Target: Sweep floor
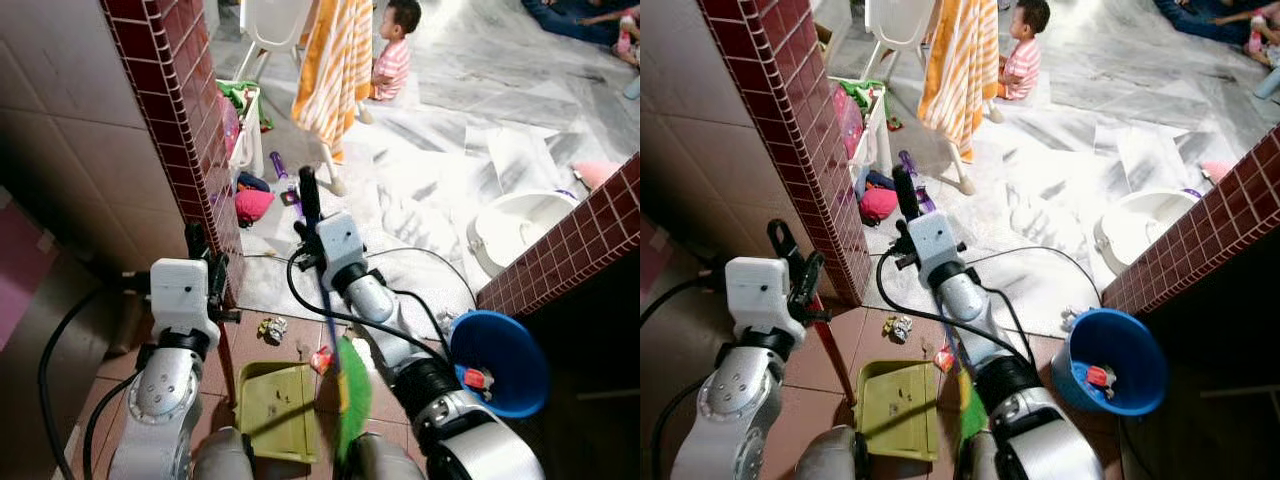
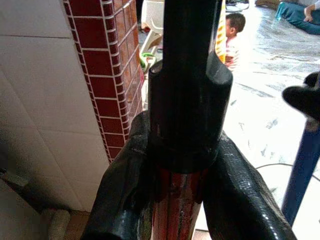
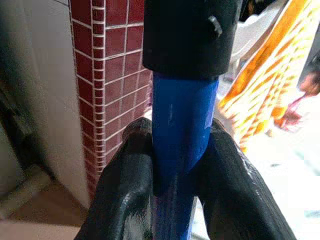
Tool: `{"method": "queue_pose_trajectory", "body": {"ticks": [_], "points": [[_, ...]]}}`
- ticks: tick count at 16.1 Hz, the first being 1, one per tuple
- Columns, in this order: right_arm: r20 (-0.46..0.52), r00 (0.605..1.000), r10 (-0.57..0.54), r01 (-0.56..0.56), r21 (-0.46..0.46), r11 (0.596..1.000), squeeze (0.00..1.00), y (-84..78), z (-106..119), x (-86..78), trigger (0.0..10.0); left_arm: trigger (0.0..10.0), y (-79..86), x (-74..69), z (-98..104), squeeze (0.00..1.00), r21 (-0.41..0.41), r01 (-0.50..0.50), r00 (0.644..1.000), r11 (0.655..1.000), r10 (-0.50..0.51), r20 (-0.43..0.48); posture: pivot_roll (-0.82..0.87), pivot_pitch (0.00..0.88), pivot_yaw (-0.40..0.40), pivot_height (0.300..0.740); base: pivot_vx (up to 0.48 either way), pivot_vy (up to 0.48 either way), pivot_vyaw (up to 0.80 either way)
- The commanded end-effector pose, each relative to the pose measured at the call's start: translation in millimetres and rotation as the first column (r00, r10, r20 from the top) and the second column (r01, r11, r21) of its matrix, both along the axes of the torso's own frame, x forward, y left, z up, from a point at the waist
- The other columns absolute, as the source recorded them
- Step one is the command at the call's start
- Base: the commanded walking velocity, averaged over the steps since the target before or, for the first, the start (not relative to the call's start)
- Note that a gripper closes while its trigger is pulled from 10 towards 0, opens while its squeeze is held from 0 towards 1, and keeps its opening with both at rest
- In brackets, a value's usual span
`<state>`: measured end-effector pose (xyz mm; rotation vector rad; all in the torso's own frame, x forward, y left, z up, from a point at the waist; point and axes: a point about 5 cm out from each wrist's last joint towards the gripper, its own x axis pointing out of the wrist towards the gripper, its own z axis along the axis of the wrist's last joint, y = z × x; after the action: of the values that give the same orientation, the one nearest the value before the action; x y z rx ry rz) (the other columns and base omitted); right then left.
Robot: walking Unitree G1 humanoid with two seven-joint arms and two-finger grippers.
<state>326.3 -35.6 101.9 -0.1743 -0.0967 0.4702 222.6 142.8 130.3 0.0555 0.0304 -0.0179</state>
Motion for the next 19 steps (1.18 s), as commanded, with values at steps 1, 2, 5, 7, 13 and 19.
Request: {"method": "queue_pose_trajectory", "body": {"ticks": [1,2,5,7,13,19], "points": [[0.112,0.993,-0.025,0.026,-0.007,1.000,0.00,-9.5,15,3.1,10.0,10.0,-2.0,5.3,7,0.00,0.007,0.004,0.999,1.000,-0.004,0.044,0.11,0.085,-0.091,0.740,0.000,0.000,0.00],[0.115,0.992,-0.057,0.053,0.043,0.998,0.00,-19.0,18,3.4,10.0,10.0,-2.6,9.0,7,0.00,0.007,0.009,0.999,1.000,-0.009,0.053,0.11,0.071,-0.092,0.740,0.000,0.000,0.00],[0.158,0.983,-0.098,0.091,0.051,0.995,0.00,-31.2,19,1.3,10.0,10.0,-6.0,20.2,4,0.00,0.009,0.031,0.997,0.999,-0.032,0.070,0.08,0.005,-0.084,0.740,0.000,0.000,0.00],[0.174,0.976,-0.132,0.130,0.025,0.991,0.00,-37.3,20,4.5,10.0,10.0,-9.9,26.7,6,0.00,0.016,0.051,0.995,0.999,-0.052,0.088,0.07,0.000,-0.082,0.740,0.000,0.000,0.00],[0.176,0.956,-0.234,0.235,0.016,0.972,0.00,-62.9,25,16.7,10.0,10.0,-11.0,42.9,6,0.00,0.017,0.075,0.989,0.997,-0.077,0.123,0.06,0.000,-0.069,0.740,0.000,0.000,-0.40],[0.168,0.958,-0.233,0.233,0.017,0.972,0.00,-64.4,20,14.7,10.0,10.0,-13.6,46.3,5,0.00,0.009,0.085,0.987,0.996,-0.085,0.136,0.06,0.000,-0.068,0.740,0.000,-0.149,0.00]]}}
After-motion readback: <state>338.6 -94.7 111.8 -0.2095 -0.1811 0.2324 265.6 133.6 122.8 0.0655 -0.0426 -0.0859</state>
